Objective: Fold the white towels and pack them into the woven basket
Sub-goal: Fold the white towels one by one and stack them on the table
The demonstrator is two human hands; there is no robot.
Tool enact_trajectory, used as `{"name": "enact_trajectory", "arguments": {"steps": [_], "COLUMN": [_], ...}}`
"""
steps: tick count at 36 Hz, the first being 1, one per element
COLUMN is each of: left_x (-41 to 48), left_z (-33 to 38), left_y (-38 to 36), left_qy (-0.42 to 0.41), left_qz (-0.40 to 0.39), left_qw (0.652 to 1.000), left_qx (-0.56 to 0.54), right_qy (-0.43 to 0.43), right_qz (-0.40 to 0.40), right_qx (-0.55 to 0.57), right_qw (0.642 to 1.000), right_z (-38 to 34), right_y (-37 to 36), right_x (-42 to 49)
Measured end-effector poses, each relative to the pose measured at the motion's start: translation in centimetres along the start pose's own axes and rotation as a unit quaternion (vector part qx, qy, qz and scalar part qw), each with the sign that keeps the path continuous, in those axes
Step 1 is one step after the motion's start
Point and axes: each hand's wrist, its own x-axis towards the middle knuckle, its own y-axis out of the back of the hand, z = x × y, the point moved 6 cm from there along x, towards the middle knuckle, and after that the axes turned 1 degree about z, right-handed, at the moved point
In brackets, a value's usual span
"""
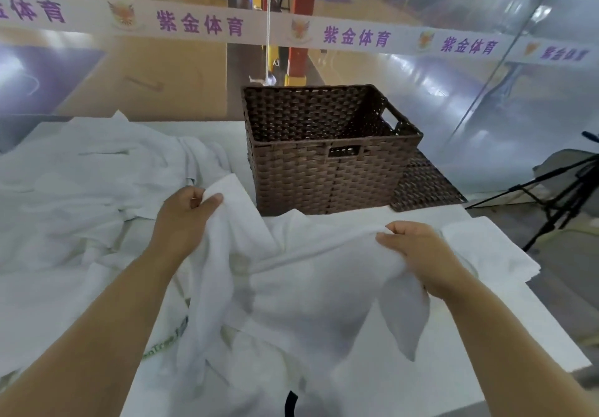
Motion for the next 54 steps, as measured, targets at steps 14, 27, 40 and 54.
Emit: {"name": "enact_trajectory", "arguments": {"steps": [14, 27, 40, 54], "left_x": [1.4, -11.2, -9.1, -1.1], "left_z": [-1.1, -8.8, -7.7, 0.0], "left_y": [-11.5, -13.0, -11.6, -11.1], "left_qy": [-0.093, 0.062, 0.04, -0.016], "left_qz": [-0.119, -0.248, -0.127, -0.005], "left_qw": [0.941, 0.879, 0.9, 0.967], "left_qx": [0.302, 0.402, 0.415, 0.256], "right_qy": [-0.131, -0.014, 0.054, -0.018], "right_qz": [-0.051, -0.237, -0.285, -0.213], "right_qx": [-0.447, -0.449, -0.48, -0.37], "right_qw": [0.883, 0.861, 0.828, 0.904], "right_z": [12.4, 14.4, 16.4, 15.2], "right_y": [2.9, -6.3, -11.7, -4.3], "right_x": [4.3, 10.3, 12.5, 11.4]}}
